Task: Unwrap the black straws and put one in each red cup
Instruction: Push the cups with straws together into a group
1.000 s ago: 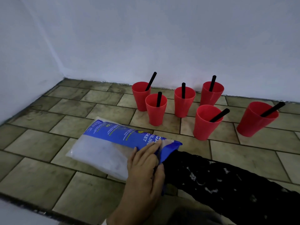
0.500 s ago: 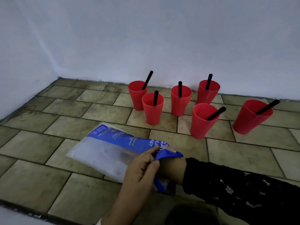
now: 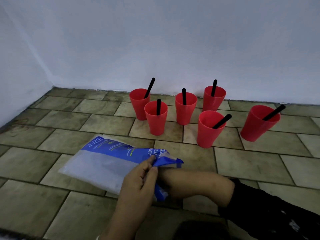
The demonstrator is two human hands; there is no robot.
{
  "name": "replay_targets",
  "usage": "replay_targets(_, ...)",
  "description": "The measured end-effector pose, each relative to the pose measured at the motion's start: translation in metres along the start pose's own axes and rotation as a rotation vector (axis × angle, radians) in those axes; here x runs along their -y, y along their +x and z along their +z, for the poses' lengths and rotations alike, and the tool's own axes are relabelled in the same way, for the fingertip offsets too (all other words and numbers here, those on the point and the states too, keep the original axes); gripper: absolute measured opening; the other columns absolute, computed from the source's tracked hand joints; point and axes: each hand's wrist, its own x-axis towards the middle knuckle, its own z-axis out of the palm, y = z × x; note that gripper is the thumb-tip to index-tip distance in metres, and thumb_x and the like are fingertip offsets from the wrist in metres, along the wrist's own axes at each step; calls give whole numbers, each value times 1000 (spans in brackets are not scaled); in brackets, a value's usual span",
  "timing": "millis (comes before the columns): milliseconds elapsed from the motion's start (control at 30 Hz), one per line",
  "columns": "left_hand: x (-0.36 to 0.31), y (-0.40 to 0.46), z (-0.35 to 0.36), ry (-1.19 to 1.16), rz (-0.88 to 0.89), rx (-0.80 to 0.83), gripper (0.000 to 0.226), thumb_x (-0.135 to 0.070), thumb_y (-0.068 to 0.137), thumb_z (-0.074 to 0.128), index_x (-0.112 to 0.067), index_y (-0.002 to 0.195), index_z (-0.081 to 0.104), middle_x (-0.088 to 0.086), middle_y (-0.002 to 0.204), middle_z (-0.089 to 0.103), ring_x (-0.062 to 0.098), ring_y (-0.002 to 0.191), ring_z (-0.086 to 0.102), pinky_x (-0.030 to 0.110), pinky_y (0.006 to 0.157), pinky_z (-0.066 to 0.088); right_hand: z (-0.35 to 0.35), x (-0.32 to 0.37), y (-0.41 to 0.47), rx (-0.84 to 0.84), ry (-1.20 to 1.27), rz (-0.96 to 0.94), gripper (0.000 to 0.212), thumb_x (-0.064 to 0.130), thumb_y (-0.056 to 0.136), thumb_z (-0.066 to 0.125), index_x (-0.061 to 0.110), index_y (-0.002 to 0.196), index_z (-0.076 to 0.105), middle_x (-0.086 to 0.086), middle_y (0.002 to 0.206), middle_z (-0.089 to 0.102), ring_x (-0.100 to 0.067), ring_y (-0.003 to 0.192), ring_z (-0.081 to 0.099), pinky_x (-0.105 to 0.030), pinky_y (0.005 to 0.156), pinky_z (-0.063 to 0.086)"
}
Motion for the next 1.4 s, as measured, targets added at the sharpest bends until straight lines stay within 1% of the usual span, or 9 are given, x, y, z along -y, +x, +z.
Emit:
replay_targets(100, 3, 3, -5, 56, 22, 6, 23, -13, 91, 52, -33, 96, 61, -16, 95, 65, -15, 88, 57, 0, 66, 41, -7, -10, -16, -154, 208, 16, 44, -1, 88, 45, 16, 129, 51, -5, 128, 57, -11, 112, 54, -29, 98, 46)
replay_targets(200, 13, 8, -7, 301, 107, -3, 19, -22, 89, 53, -27, 71, 55, -13, 113, 61, -4, 103, 54, 12, 78, 42, -14, -21, -37, -308, 342, 47, 45, -8, 90, 39, 13, 125, 58, 0, 132, 58, 1, 123, 48, -12, 104, 36)
replay_targets(300, 23, 9, -2, 627, 88, 121, 26, -43, 87, 45, -28, 65, 45, -6, 141, 45, 14, 121, 42, 34, 91, 41, -15, -29, -56, -436, 554, 74, 33, -5, 94, 42, 8, 115, 63, -3, 117, 68, -1, 110, 61, -14, 95, 45)
replay_targets(433, 24, 5, 1, 840, 26, 266, 34, -62, 81, 44, -30, 69, 42, -11, 145, 32, 14, 124, 37, 33, 92, 37, -10, -49, -89, -816, 740, 179, 29, -4, 94, 43, 11, 105, 65, -5, 97, 73, -8, 92, 68, -16, 83, 51)
replay_targets(567, 3, 16, -7, 660, 203, 155, 56, -85, 65, 30, -31, 70, 46, -12, 100, 50, 7, 93, 51, 29, 75, 41, 2, -75, -126, -1267, 807, 343, 21, -4, 93, 43, 4, 98, 62, -14, 86, 67, -13, 75, 65, -13, 70, 53)
replay_targets(700, -25, 51, 19, 269, 266, 258, 25, -42, 80, 63, -26, 96, 53, -10, 103, 54, -2, 96, 51, 17, 82, 42, -4, -115, -157, -1538, 639, 626, 30, 11, 87, 60, 11, 116, 52, -14, 101, 61, -14, 81, 60, -24, 76, 52)
replay_targets(933, -8, 128, 108, 117, 41, 631, 113, -43, 60, 82, -27, 146, 10, -4, 151, 27, 15, 136, 30, 37, 110, 31, -44, -184, -159, -1336, 591, 683, 97, 24, 68, 82, 13, 142, 20, -9, 143, 38, -22, 127, 42, -33, 100, 37)
replay_targets(1067, -4, 146, 132, 18, 64, 660, 106, -25, 60, 85, -29, 142, 19, -10, 138, 42, 9, 126, 42, 36, 108, 36, -59, -194, -153, -1305, 654, 549, 86, 10, 69, 80, 14, 137, 29, -3, 127, 46, -19, 113, 48, -29, 91, 40)
replay_targets(1400, -10, 142, 167, 30, 66, 662, 84, -33, 58, 85, -32, 129, 41, -12, 124, 57, 8, 112, 55, 39, 98, 48, -87, -221, -144, -1178, 596, 502, 76, 16, 67, 82, 11, 129, 38, -1, 119, 54, -16, 109, 52, -16, 77, 45)
